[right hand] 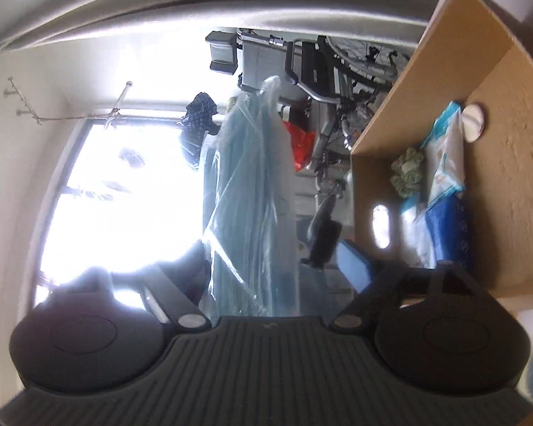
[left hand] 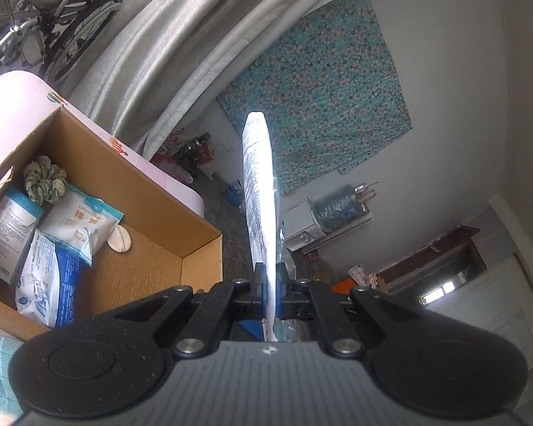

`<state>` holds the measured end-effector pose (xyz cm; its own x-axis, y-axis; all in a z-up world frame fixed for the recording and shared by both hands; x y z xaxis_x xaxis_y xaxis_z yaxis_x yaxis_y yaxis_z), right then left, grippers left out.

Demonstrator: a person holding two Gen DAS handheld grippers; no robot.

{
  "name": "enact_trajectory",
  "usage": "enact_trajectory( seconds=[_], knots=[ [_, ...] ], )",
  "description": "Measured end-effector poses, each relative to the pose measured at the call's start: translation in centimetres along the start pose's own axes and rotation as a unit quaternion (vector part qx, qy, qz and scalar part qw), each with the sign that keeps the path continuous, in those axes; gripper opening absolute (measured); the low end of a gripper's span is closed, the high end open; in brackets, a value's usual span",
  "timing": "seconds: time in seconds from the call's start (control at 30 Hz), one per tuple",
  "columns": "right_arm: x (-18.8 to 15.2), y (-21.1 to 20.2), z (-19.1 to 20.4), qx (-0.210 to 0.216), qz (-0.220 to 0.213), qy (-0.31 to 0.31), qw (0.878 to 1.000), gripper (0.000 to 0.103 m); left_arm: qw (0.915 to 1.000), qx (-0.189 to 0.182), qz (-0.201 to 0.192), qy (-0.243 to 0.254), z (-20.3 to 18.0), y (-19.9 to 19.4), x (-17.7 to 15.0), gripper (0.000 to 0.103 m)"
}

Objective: Organize soft objects

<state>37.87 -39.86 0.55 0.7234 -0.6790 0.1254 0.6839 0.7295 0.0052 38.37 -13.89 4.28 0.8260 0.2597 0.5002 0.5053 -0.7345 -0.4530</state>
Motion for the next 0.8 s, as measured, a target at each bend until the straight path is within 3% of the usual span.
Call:
enact_trajectory(
  seconds=[0.03,0.13,0.23,0.3,0.33,0.47,0.53,0.6,0.67,0.8],
  knots=[
    [0.2,-0.9,0.2,-0.016,-0.001,-0.019,1.0,0.042,1.0,0.0,0.007,-0.002,0.2,0.9,-0.4,0.005],
    [1.0,-3.4,0.6,-0.081,-0.008,-0.082,0.993,0.023,0.9996,0.01,0.025,-0.002,1.1,3.4,-1.5,0.006],
    [1.3,-4.7,0.8,-0.163,-0.006,-0.158,0.974,0.015,0.9983,0.022,0.055,-0.002,2.3,6.3,-3.1,0.007],
    [1.5,-5.0,0.5,-0.213,-0.003,-0.2,0.956,0.013,0.9964,0.041,0.073,0.005,2.9,8.5,-4.3,0.008],
    [1.5,-4.9,0.1,-0.246,0.004,-0.228,0.942,0.012,0.995,0.054,0.084,0.01,3.4,10.0,-5.0,0.008],
    [1.6,-3.6,-2.3,-0.336,0.024,-0.296,0.894,0.011,0.9886,0.096,0.113,0.027,5.1,14.2,-6.7,0.024],
    [1.7,-2.9,-4.0,-0.373,0.033,-0.311,0.873,0.009,0.9853,0.122,0.115,0.032,6.3,15.4,-7.1,0.026],
    [1.3,-1.8,-5.7,-0.402,0.037,-0.324,0.855,0.009,0.9846,0.13,0.113,0.032,7.2,15.6,-7.3,0.028],
    [1.2,-1.1,-6.8,-0.421,0.037,-0.328,0.845,0.009,0.9856,0.13,0.104,0.028,7.7,14.9,-7.3,0.032],
    [1.0,0.3,-7.8,-0.455,0.027,-0.356,0.816,0.009,0.9844,0.147,0.084,0.049,8.1,11.8,-6.9,0.035]
  ],
)
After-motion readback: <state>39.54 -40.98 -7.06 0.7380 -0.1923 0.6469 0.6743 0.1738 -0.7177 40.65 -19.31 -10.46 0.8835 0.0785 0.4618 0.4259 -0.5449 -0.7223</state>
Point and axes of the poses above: each gripper's, at about its wrist camera, not at the fingertips, and y roughly the way its jaws point, z to its left, x to its top, the point moved 8 cm from there along y, roughly the way its jaws point, and after that the axes turned 7 degrees about x, right-handed, at the moved point
